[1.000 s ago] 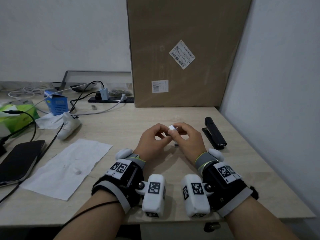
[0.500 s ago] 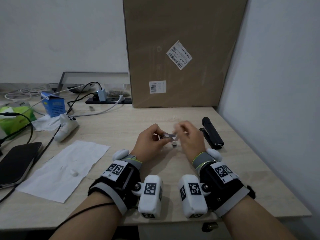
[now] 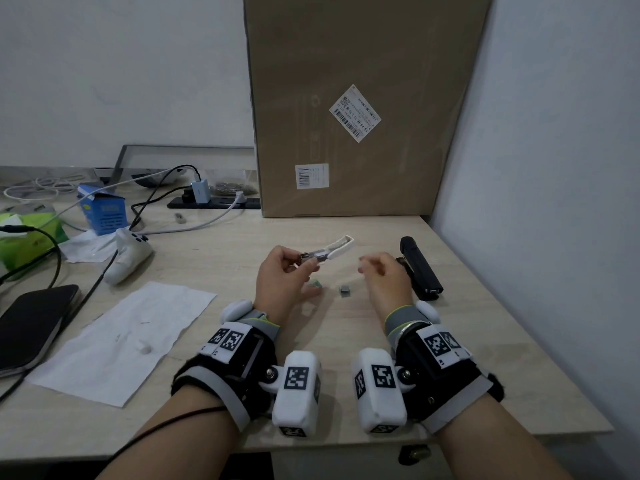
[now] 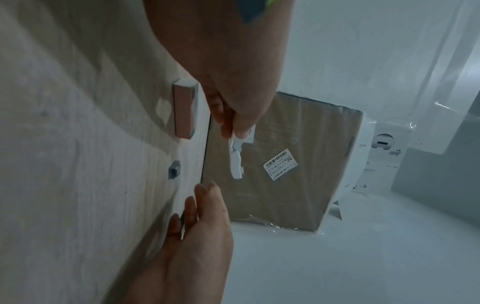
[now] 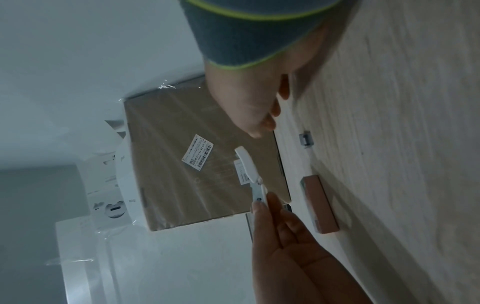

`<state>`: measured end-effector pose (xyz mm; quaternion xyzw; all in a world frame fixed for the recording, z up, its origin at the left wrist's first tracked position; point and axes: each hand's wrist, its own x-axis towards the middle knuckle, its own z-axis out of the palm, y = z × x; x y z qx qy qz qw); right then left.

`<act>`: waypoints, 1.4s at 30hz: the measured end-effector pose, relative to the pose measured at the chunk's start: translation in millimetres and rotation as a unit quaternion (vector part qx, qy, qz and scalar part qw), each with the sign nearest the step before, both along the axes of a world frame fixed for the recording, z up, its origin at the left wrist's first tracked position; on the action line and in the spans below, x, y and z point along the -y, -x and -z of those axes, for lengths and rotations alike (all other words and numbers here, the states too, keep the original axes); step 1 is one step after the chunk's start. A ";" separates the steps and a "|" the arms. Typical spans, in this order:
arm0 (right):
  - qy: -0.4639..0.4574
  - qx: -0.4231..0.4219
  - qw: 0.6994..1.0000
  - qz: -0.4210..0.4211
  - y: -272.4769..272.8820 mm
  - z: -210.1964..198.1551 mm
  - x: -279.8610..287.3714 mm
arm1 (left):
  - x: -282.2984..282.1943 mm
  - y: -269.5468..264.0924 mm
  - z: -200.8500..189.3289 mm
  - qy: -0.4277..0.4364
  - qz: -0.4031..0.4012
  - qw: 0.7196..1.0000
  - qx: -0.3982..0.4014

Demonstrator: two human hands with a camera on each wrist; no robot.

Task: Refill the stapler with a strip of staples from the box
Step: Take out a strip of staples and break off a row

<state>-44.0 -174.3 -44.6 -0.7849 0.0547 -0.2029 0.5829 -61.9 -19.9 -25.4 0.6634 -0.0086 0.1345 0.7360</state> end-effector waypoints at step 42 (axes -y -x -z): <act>-0.008 0.024 0.999 -0.029 5.7 -5.0 -4.2 | -3.7 -9.5 8.6 -0.006 0.017 0.999 -0.029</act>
